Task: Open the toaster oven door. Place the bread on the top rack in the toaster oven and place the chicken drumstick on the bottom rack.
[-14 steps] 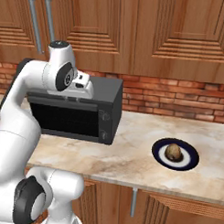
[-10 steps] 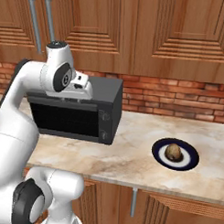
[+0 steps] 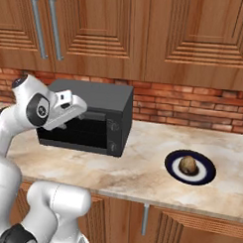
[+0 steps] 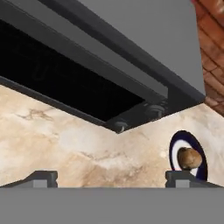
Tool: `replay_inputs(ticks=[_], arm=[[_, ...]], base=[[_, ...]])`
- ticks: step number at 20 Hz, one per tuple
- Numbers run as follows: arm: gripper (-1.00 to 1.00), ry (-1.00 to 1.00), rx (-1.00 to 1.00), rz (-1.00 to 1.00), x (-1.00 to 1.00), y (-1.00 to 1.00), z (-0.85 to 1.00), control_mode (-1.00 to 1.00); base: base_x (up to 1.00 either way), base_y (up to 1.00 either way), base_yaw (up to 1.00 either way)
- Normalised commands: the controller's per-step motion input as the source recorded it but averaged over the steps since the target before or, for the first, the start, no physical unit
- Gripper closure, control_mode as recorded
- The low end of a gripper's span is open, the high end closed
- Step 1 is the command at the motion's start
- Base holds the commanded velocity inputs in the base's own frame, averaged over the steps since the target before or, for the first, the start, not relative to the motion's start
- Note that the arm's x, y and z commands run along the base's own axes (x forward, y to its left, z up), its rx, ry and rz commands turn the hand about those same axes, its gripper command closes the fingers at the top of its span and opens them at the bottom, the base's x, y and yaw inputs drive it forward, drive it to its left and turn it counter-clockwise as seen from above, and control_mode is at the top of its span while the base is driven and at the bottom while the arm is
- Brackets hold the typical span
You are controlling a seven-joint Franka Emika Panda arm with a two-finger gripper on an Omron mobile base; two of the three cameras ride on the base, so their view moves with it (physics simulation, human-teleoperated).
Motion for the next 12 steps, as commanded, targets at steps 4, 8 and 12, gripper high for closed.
replay_inputs(ticks=[4, 8, 12], arm=[[-1.0, -0.07, -0.45, 0.24, 0.5, 0.28, -0.32, -1.0], [-1.0, -0.04, -0.28, 0.03, 0.32, 0.42, -0.09, -1.0], [-1.0, -0.14, -0.15, 0.0, 0.14, 0.22, 0.13, -1.0]], base=[[0.0, 0.0, 0.0], [0.0, 0.0, 0.0], [0.0, 0.0, 0.0]])
